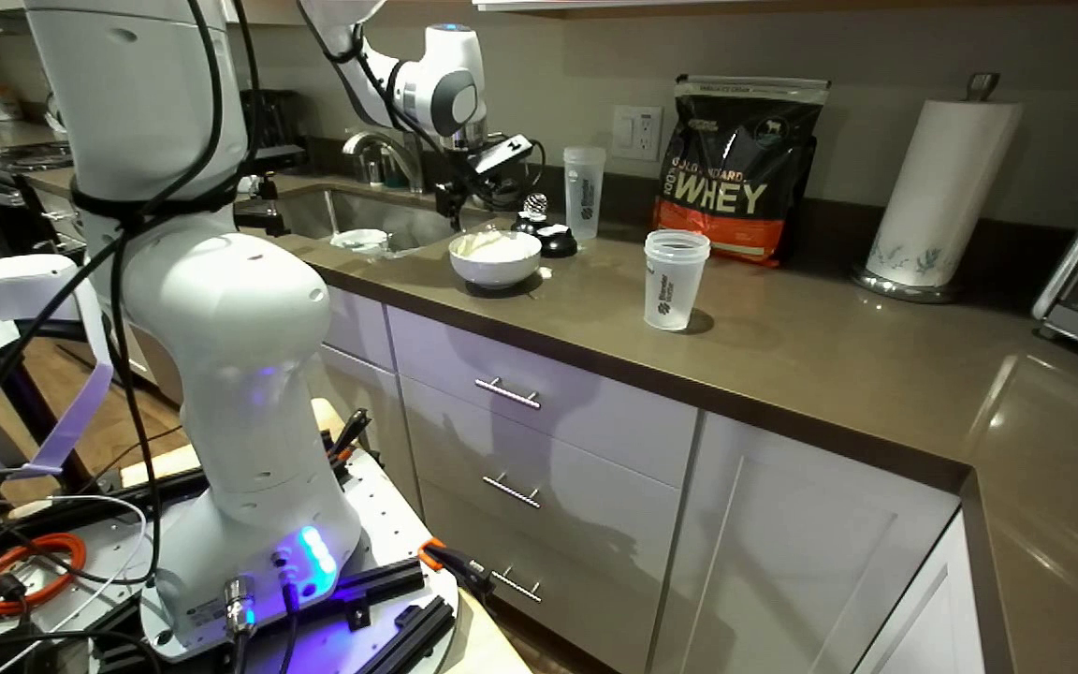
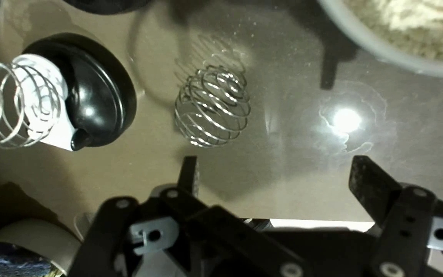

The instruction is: Put the silver spring in the white container

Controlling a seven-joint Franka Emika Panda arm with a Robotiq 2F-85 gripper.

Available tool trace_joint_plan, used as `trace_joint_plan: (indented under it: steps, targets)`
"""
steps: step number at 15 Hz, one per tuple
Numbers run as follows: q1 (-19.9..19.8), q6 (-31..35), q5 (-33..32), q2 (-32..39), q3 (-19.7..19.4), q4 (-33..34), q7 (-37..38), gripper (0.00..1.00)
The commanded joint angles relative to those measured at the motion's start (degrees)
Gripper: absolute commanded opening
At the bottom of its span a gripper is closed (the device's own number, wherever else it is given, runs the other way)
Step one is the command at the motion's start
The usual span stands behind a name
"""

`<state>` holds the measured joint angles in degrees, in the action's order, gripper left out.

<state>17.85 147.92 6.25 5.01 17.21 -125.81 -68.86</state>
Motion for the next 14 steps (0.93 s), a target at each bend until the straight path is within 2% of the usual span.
trace_joint_plan:
  steps: [1,3,4,14]
  targets:
    - [-0.80,-0.16,-0.48,0.06,0.81,0.14,0.03,1.00]
    - [-0.81,-0.23,-0.52,-0.01,0.79,0.14,-0.25,1.00]
    - [-0.90,-0.90,-1.03,0.02,0.95,0.05,-2.97,1.00]
    - [-1.41,-1.35,-9.99,2.40,0.53,1.81,-11.69,1.00]
